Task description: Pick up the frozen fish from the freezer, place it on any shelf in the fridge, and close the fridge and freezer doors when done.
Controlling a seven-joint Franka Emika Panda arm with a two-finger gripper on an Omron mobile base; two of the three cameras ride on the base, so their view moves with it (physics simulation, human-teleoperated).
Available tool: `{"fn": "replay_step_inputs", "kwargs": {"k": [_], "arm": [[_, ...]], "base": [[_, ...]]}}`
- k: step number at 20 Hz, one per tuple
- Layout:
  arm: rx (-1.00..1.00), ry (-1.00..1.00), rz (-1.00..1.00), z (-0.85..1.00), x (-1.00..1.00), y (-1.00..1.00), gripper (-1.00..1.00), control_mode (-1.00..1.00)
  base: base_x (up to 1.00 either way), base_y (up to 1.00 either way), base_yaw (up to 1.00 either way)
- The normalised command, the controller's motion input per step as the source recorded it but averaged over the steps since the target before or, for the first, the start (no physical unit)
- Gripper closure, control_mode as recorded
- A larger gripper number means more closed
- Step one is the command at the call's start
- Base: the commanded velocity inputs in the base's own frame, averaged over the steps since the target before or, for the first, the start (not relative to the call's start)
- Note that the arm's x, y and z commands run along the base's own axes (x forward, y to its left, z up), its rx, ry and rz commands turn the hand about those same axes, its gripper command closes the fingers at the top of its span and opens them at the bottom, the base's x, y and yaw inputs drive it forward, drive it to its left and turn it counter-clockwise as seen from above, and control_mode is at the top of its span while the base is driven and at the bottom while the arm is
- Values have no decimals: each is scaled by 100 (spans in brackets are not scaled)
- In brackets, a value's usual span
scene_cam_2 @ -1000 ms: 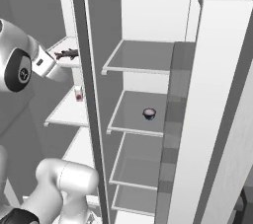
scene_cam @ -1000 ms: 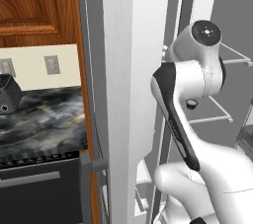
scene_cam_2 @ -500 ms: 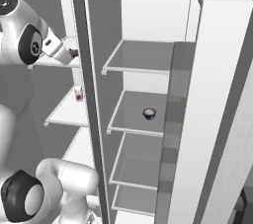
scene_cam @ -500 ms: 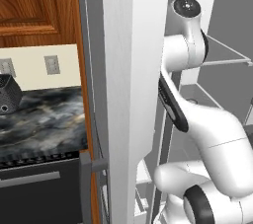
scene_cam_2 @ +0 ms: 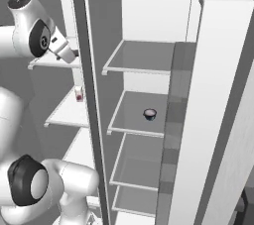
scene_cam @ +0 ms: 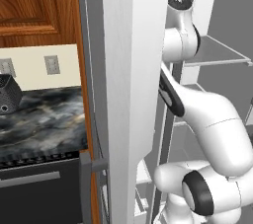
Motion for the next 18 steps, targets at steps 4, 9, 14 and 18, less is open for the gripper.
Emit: {"fn": "replay_step_inputs", "kwargs": {"k": [4, 9, 14, 18], "arm": [[7, 0, 0, -26, 49, 12, -100, -100], [5, 0, 0, -11, 65, 11, -100, -100], [0, 5, 0, 0, 71, 12, -100, -100], [0, 14, 0, 0, 58, 14, -100, -100]], "base": [[0, 0, 0], [0, 0, 0], [0, 0, 0], [0, 0, 0]]}}
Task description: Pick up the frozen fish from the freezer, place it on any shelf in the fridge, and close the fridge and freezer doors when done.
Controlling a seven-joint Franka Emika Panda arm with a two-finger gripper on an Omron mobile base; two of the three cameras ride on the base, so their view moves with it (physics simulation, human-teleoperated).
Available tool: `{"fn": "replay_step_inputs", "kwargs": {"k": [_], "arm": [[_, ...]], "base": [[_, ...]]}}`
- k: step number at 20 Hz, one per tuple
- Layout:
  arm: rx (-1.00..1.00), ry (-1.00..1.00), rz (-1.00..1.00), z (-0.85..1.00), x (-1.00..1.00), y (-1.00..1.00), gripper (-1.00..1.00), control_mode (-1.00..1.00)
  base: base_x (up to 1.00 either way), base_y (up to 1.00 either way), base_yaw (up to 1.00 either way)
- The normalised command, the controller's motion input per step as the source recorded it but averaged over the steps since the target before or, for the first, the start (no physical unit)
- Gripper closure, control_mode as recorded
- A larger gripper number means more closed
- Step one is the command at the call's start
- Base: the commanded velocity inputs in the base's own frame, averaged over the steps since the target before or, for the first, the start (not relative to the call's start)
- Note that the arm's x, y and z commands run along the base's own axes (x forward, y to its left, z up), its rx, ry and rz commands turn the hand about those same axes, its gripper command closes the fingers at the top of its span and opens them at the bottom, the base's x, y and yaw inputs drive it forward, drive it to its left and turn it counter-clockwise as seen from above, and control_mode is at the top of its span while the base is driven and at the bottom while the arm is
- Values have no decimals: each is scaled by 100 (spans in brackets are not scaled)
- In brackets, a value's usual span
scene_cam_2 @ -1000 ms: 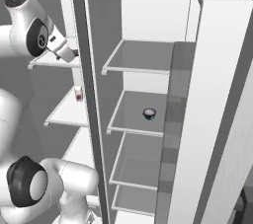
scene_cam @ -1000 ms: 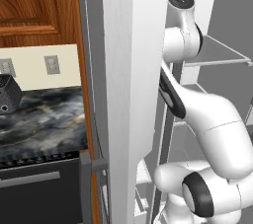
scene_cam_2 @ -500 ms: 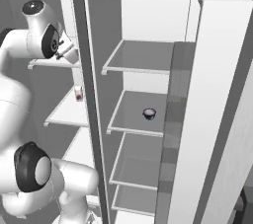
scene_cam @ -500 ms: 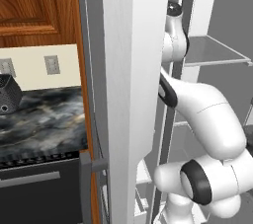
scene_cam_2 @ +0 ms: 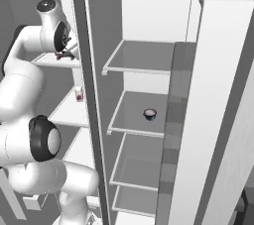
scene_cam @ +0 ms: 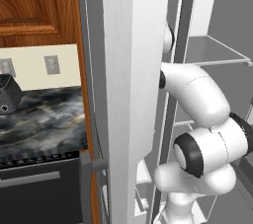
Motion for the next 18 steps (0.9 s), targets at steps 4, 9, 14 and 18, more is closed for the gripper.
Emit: {"fn": "replay_step_inputs", "kwargs": {"k": [4, 9, 14, 18], "arm": [[0, 16, 0, -1, 33, 10, -100, -100], [0, 13, 0, -18, 14, 1, -100, -100], [0, 5, 0, -39, 1, 0, -100, -100], [0, 0, 0, -36, 0, 0, -100, -100]], "base": [[0, 0, 0], [0, 0, 0], [0, 0, 0], [0, 0, 0]]}}
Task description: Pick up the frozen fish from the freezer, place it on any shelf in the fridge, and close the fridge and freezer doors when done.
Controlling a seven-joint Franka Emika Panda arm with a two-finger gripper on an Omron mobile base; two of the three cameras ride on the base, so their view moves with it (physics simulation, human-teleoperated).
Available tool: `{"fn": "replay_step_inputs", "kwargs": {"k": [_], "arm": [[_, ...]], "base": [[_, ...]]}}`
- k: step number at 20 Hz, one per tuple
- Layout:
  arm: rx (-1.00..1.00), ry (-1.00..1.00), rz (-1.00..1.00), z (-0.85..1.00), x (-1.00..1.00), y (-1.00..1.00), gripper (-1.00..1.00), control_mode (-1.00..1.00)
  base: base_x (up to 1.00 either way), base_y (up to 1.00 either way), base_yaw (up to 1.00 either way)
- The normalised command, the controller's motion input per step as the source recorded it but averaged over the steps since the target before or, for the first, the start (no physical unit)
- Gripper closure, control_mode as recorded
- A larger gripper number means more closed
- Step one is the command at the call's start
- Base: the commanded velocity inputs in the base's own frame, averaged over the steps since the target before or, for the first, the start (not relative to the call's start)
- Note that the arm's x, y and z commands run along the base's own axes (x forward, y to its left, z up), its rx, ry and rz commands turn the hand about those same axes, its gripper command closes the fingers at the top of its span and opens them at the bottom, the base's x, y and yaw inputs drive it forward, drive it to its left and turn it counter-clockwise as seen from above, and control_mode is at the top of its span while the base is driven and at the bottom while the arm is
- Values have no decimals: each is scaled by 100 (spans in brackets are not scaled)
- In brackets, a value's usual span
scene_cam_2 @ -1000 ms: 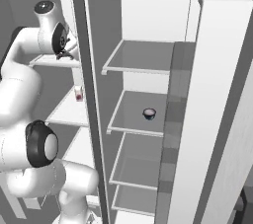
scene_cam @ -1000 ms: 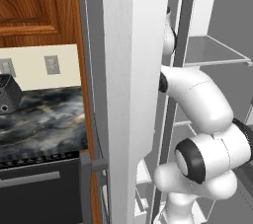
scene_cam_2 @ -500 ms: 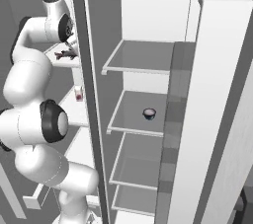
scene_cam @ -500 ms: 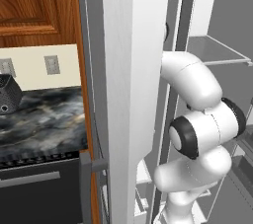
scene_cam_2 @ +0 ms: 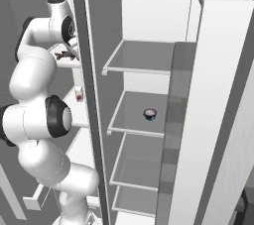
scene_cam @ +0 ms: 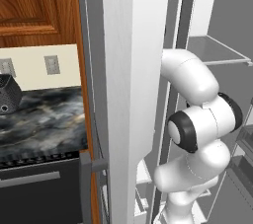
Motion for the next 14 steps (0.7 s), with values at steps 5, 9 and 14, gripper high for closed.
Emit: {"fn": "replay_step_inputs", "kwargs": {"k": [5, 9, 14], "arm": [[0, 0, 0, -26, 2, 0, -100, -100], [0, 0, 0, -29, 5, 0, -100, -100], [0, -2, 0, -51, -17, -1, 100, -100]], "base": [[0, 0, 0], [0, 0, 0], [0, 0, 0]]}}
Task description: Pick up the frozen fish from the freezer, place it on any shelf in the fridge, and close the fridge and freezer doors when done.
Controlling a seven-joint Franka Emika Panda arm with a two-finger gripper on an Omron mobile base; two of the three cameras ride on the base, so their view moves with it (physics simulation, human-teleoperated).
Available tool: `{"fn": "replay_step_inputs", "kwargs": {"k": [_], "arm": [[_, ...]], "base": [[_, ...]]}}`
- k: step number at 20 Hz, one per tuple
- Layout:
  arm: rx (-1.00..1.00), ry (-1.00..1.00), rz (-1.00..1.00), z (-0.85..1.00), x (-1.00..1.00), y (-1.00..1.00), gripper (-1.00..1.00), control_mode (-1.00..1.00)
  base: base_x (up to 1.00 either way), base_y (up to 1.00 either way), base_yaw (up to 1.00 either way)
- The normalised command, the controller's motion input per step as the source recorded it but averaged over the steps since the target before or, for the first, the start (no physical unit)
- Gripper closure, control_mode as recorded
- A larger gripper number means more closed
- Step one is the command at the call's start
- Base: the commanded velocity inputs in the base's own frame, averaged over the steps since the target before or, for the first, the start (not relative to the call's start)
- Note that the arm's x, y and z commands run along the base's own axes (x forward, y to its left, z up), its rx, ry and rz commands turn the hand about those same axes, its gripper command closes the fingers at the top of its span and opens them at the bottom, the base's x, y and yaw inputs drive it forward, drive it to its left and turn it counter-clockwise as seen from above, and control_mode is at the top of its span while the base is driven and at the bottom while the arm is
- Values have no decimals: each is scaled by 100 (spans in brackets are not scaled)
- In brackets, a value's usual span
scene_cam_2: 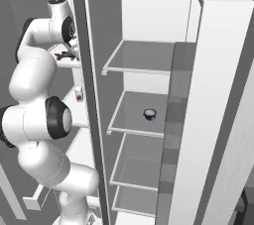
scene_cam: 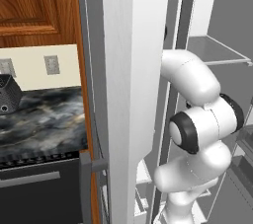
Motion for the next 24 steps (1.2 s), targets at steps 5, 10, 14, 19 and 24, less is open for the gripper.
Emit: {"fn": "replay_step_inputs", "kwargs": {"k": [5, 10, 14, 19, 24], "arm": [[1, -6, 0, -23, -22, -2, 100, -100], [7, -8, -2, -12, -32, 0, 100, -100], [4, -16, -9, 0, -53, 0, 100, -100], [3, -20, -14, 0, -72, 0, 100, -100], [3, -25, -18, 4, -97, 0, 100, -100]], "base": [[0, 0, 0], [0, 0, 0], [0, 0, 0], [0, 0, 0], [0, 0, 0]]}}
